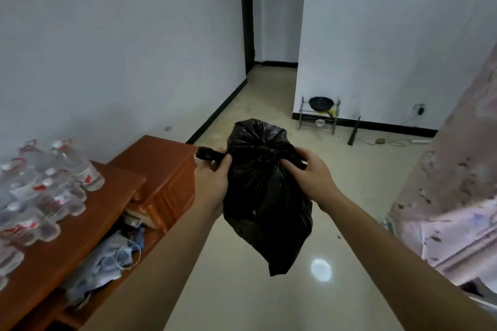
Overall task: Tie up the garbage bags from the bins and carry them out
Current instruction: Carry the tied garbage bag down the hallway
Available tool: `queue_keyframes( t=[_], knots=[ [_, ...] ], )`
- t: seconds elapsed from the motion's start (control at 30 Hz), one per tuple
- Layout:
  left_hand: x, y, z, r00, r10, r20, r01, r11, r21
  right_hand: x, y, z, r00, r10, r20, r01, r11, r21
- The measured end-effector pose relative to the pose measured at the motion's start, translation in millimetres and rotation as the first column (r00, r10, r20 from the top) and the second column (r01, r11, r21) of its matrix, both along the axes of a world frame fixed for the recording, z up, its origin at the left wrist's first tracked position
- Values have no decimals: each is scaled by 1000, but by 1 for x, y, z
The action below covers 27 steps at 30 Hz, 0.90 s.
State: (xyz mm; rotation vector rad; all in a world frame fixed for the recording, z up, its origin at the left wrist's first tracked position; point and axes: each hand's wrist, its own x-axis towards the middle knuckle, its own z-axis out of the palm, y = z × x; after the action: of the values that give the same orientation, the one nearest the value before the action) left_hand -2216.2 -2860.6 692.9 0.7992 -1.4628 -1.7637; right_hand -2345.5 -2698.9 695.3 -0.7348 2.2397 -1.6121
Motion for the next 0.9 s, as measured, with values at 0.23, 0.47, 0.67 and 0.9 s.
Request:
queue_keyframes(
  t=[0.23,0.47,0.67,0.9],
  knots=[
    [-221,-129,-34,999,-51,-16,52,998,42,-217,-117,-49,995,-94,34,96,993,-68],
    [-409,-289,4,997,-78,7,78,997,-22,-424,-285,-14,995,-68,71,78,985,-152],
    [-533,-429,-1,996,-49,-72,50,999,8,-561,-435,-12,1000,7,3,-7,991,-132],
    [-702,-597,-26,995,-87,-53,92,991,95,-735,-608,-36,999,14,34,-9,992,-125]
  ],
)
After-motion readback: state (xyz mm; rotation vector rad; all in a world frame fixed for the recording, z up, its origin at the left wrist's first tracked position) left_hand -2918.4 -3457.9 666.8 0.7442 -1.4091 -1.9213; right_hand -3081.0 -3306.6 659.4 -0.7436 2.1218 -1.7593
